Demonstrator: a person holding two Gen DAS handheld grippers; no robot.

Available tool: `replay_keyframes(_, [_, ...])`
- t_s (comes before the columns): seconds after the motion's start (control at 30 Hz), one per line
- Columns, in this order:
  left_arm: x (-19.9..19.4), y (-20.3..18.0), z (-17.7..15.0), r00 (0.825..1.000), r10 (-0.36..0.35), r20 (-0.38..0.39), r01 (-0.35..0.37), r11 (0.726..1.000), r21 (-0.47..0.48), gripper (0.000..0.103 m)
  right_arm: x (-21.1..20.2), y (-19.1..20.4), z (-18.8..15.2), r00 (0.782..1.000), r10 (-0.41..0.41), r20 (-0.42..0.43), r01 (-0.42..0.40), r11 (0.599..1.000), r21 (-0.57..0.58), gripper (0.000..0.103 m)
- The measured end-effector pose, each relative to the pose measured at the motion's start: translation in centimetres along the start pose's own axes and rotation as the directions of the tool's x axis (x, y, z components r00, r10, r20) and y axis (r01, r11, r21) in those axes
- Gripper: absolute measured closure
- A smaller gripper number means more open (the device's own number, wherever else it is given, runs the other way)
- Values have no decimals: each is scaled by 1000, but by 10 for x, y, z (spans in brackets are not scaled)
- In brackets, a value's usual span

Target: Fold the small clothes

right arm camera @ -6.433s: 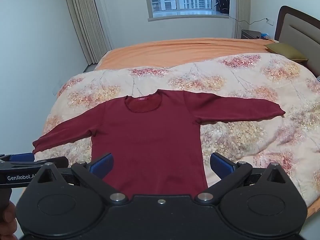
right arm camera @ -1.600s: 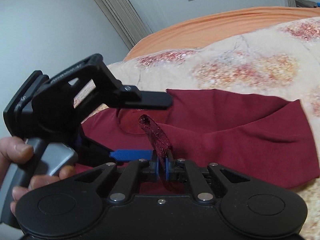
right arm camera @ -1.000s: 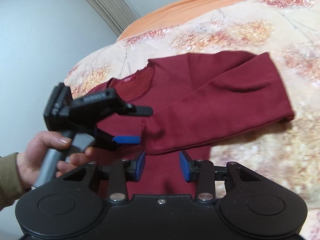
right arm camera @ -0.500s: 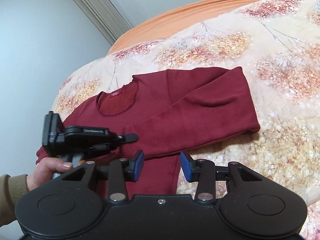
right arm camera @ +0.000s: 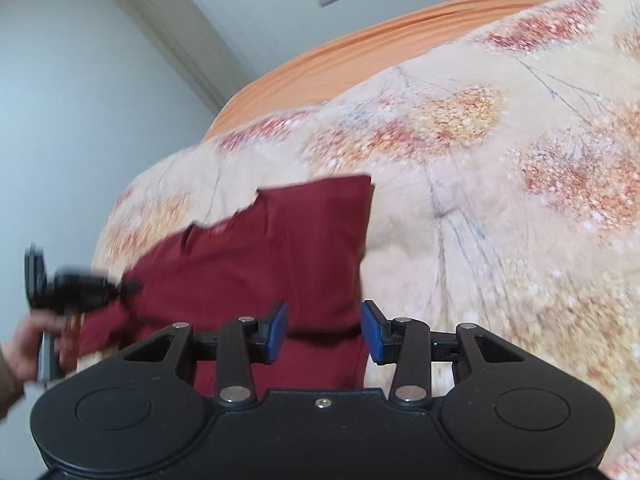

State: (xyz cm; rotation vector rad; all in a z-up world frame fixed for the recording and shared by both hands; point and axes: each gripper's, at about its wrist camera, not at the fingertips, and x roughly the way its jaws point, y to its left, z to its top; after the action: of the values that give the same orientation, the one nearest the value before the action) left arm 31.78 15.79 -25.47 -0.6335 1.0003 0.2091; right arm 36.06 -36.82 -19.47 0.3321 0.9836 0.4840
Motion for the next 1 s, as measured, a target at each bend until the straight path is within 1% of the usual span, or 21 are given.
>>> replay_keyframes(0.1, [-7,7,-6,1000,10,-10,-10,1000,20,101,28,-11,23,1000,22,22,-23,999,43,60])
replay_keyframes(0.23, [-11,13,-12,1000,9,-5,-9,1000,-14,101,76,-31,57,999,34,31,-37,995,97,59])
replay_keyframes(0.33, [-10,22,-12,1000,-3,2,3,999,-34,101,110,-49,75,999,38,23,-41,990,138,63])
replay_keyframes(0.4, [-7,23,-11,1000,-15,-10,14,999,-38,101,129,-56,80,999,54,-6,-52,987,153,66])
replay_keyframes(0.43, [-5,22,-11,1000,-16,-17,16,999,-35,101,136,-57,81,997,69,-19,-66,986,150,69])
replay_keyframes(0.47, [-4,21,-11,1000,-18,-24,18,999,-27,101,142,-57,81,996,83,-44,-76,987,142,80])
replay_keyframes(0.5, [-3,20,-11,999,-20,-27,19,1000,-22,101,146,-55,83,995,79,-60,-72,991,116,99])
replay_keyframes(0.53, [-4,18,-10,999,-21,-26,20,1000,-16,101,144,-54,88,997,64,-48,-59,994,96,99])
replay_keyframes(0.6, [-7,12,-6,1000,-28,-6,28,1000,4,101,134,-57,105,998,59,15,-61,992,111,100])
replay_keyframes(0.63, [-7,9,-5,1000,-28,4,28,1000,13,101,132,-55,113,999,43,29,-46,996,81,100])
replay_keyframes(0.67, [-5,6,-3,1000,-12,13,12,1000,26,101,135,-49,117,999,25,20,-26,999,33,100])
replay_keyframes(0.73, [7,7,0,999,45,2,-45,999,31,101,149,-40,117,998,-44,-38,42,997,-62,99])
replay_keyframes(0.77, [16,11,0,998,63,-18,-62,998,21,101,154,-41,114,996,-68,-64,64,996,-62,96])
replay_keyframes(0.8, [23,14,-1,997,69,-33,-69,998,12,101,155,-45,112,995,-69,-76,67,997,-26,92])
replay_keyframes(0.87, [26,13,-2,997,72,-37,-72,997,26,101,138,-56,104,999,-8,-48,12,997,81,84])
replay_keyframes(0.9, [26,12,-2,997,71,-35,-70,997,40,101,126,-59,98,999,20,-28,-17,993,113,75])
replay_keyframes(0.93, [25,12,-2,997,67,-34,-65,997,44,101,113,-61,89,999,45,-19,-42,991,129,70])
replay_keyframes(0.97, [25,14,-2,998,58,-36,-57,998,37,101,102,-61,76,997,71,-30,-66,988,141,64])
replay_keyframes(1.0, [24,16,-3,998,47,-38,-47,999,23,101,95,-61,63,994,98,-58,-88,984,155,63])
